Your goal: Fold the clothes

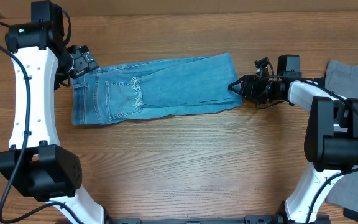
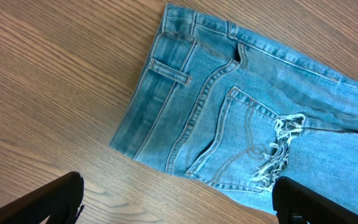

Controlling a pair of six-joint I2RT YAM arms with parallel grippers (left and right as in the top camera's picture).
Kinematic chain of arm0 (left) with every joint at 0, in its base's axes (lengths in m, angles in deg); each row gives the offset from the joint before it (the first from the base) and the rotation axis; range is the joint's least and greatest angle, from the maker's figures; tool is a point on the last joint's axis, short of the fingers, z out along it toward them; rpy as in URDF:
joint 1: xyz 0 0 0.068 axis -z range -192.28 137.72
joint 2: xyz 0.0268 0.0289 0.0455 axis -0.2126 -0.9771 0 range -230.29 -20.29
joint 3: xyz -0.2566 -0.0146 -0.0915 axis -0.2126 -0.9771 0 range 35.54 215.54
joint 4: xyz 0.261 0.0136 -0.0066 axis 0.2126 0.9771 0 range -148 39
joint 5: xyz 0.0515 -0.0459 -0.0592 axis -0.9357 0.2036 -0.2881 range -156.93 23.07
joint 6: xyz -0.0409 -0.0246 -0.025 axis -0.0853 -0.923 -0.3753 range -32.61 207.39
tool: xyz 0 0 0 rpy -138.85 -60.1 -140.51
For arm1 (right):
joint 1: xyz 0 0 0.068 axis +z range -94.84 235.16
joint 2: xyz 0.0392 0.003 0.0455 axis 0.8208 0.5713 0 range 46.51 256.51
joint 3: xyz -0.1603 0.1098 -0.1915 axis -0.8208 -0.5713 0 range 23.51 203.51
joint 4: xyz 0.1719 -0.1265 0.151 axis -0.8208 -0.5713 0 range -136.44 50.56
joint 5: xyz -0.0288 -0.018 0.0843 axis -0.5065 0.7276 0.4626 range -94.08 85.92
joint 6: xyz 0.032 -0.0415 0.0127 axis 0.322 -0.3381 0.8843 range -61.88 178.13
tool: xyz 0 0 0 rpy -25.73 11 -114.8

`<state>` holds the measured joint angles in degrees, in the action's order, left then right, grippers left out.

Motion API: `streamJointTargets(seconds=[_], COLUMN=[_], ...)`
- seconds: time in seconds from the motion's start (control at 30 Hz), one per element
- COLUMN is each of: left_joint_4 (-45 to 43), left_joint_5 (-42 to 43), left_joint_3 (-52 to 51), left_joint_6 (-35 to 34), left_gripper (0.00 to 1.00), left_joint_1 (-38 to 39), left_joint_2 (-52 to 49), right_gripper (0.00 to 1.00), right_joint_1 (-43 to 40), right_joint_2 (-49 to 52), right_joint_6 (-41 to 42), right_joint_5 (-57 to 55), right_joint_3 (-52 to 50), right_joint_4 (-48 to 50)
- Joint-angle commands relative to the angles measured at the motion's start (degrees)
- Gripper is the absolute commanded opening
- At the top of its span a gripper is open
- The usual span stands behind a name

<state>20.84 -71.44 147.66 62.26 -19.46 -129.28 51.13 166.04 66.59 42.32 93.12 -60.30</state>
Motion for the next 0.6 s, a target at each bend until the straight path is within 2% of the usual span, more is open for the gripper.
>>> streamJointTargets(seconds=[0.0,0.13,0.3,0.37,0.4,0.43,0.57], left_joint_4=[0.00,0.00,0.00,0.00,0.00,0.00,0.00], left_joint_5=[0.07,0.07,0.07,0.07,0.07,0.07,0.07], left_joint_3=[0.11,0.11,0.13,0.13,0.13,0.11,0.11], left_joint_6=[0.26,0.26,0.26,0.26,0.26,0.26,0.26], left_gripper=[1.00,1.00,1.00,1.00,1.00,1.00,1.00], left_joint_1=[-0.31,-0.31,-0.31,-0.31,-0.31,-0.31,-0.31], left_joint_2=[-0.20,-0.20,-0.20,-0.20,-0.20,-0.20,-0.20], right_gripper=[0.61,0.68,0.61,0.50,0.35,0.29,0.22], right_joint_1=[0.55,0.55,0.55,0.57,0.55,0.57,0.61], right_joint_2=[-0.46,-0.46,-0.46,-0.46,-0.46,-0.46,-0.46], right_joint_6=[0.59,3.91,6.38,6.36,6.36,6.38,6.36], right_joint_5=[-0.85,-0.83,-0.83,-0.87,-0.85,-0.83,-0.52], right_joint_3=[-2.05,-4.13,-6.56,-6.64,-6.64,-6.64,-6.64], right_joint_4=[0.92,5.18,9.20,9.22,9.22,9.22,9.25])
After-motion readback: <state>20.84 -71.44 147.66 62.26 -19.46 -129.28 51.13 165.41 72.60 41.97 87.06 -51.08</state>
